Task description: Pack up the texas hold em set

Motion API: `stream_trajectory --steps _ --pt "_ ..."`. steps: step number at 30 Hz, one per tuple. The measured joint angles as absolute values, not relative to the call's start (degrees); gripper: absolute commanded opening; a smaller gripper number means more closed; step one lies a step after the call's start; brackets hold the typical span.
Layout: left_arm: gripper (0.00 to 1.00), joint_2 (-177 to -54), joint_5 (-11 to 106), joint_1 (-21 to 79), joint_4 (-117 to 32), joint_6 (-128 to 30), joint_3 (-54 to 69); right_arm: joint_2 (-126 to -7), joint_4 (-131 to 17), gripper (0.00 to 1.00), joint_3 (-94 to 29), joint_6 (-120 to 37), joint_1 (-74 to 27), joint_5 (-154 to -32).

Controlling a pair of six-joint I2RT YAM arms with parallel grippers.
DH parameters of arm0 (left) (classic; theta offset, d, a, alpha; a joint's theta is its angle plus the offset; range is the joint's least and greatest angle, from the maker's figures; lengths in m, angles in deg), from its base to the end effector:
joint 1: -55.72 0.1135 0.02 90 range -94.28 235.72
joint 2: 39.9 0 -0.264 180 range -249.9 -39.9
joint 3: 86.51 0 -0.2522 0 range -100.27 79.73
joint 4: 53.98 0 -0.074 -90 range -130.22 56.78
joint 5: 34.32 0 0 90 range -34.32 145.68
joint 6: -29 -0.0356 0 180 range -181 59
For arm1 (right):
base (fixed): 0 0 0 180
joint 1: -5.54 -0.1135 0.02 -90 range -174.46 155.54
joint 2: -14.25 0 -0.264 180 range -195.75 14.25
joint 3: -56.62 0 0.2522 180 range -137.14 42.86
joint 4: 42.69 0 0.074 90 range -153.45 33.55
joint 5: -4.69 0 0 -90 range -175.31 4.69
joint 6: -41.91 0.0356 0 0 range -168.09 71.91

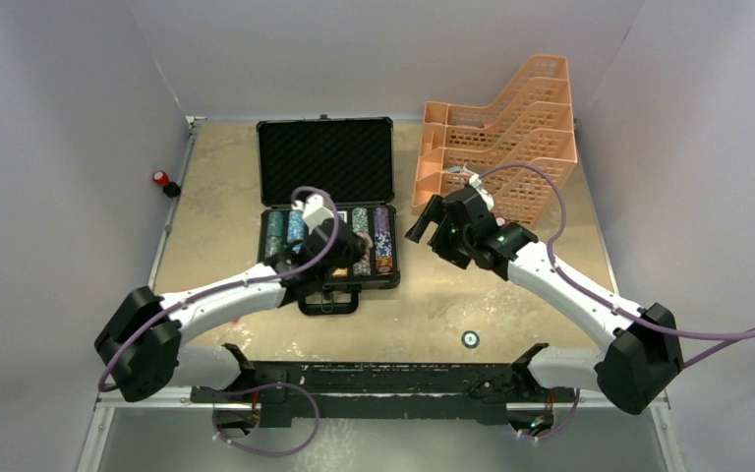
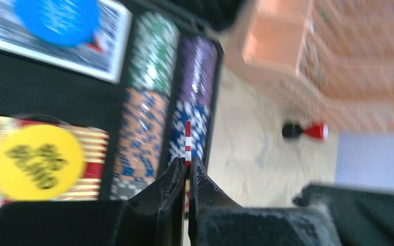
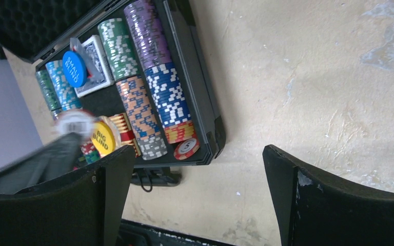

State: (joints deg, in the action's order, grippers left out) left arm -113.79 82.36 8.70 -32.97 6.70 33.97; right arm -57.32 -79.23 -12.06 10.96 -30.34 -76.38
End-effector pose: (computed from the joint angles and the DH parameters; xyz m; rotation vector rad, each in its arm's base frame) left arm 0.2008 -0.1920 0.2433 -0.6520 2.0905 -0.6671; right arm 0.2242 0.1554 0.2819 0.5560 2.2814 0.6929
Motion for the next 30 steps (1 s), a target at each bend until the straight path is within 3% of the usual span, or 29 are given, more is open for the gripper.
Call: stream_trajectory --steps 6,13,21,30 --pt "0.0 -111.77 99.37 10.9 -4.91 23.55 23.44 -59.96 -79.45 0.93 -11.97 10.96 -30.31 -75.88" --pt "0.0 -114.57 102.95 16.26 15.81 38.11 21.58 -61.01 -79.37 0.92 -10.35 11.05 -30.31 -76.03" --pt "0.0 -117.81 101.05 17.48 22.33 43.01 21.54 -61.73 -79.3 0.92 -10.35 11.07 -30.29 -76.05" --pt "0.0 -118.22 92.52 17.83 19.86 43.14 21.78 -62.3 -79.3 0.91 -10.27 11.11 -30.29 -76.1"
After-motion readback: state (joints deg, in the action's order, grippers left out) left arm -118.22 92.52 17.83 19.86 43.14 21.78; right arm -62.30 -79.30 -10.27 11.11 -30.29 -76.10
